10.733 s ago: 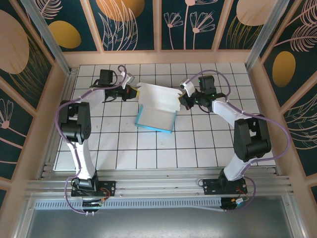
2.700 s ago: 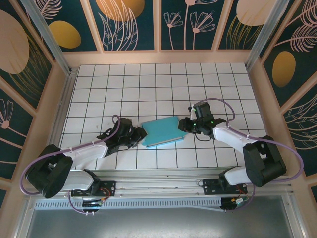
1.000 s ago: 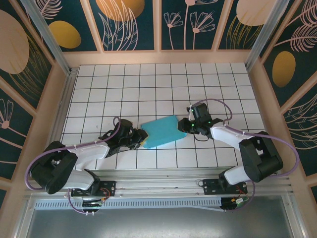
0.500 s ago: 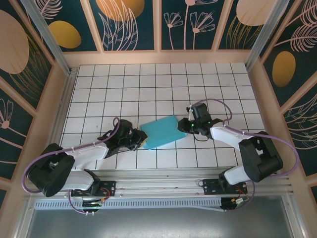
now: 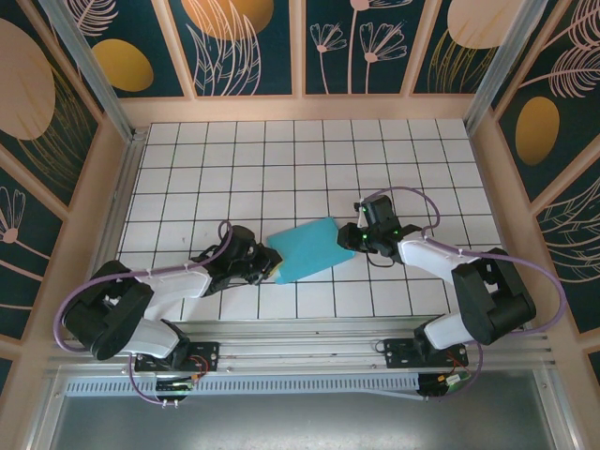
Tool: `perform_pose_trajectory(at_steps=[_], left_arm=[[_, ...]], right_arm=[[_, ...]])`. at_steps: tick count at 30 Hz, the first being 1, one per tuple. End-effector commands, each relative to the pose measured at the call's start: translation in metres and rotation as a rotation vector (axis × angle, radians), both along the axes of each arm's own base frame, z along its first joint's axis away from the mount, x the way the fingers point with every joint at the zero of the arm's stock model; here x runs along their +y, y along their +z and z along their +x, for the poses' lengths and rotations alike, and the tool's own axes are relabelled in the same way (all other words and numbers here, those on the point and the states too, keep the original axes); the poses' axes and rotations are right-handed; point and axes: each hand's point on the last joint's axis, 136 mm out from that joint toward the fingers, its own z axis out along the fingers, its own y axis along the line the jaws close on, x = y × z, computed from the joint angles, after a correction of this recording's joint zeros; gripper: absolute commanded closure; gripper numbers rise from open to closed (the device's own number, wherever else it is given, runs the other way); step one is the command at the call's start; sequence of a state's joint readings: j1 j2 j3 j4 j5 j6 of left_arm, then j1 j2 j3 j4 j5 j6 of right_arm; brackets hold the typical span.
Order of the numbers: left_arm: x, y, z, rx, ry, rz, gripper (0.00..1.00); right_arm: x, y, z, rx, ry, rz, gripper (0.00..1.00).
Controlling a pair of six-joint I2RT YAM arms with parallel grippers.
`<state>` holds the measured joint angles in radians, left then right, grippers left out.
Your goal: Fold the paper box
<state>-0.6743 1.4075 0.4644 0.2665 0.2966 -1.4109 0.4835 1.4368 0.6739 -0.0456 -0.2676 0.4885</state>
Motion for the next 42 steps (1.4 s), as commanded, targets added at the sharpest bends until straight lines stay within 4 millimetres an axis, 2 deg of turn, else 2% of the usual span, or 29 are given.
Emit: perform_pose_trajectory(at_steps=[1,8,15,24,34,37,42], left_arm=[[0.012,-0.002,-0.004,0.004,-0.011,0.119,0.81],[0.016,0.009,0.000,-0.038,-0.011,0.150,0.71],[0.013,0.010,0.001,-0.053,-0.021,0.136,0.70],[0.006,-0.003,-0.005,-0.020,-0.061,0.112,0.79],[0.023,-0.033,-0.019,0.051,-0.050,0.189,0.83],[0.022,-0.032,-0.018,0.047,-0.050,0.187,0.82],[0.023,-0.028,-0.014,0.035,-0.047,0.200,0.82]], right_arm=[[-0.004,-0.016,-0.015,0.055,0.010,-0.045,0.79],[-0.005,-0.019,-0.014,0.058,0.006,-0.054,0.78],[-0.004,-0.020,-0.015,0.061,0.010,-0.048,0.78],[-0.006,-0.030,-0.018,0.082,0.006,-0.060,0.78],[-0.013,-0.038,-0.023,0.088,0.007,-0.099,0.77],[-0.010,-0.033,-0.024,0.085,0.015,-0.081,0.73],[-0.009,-0.011,-0.015,0.041,0.010,-0.059,0.63]])
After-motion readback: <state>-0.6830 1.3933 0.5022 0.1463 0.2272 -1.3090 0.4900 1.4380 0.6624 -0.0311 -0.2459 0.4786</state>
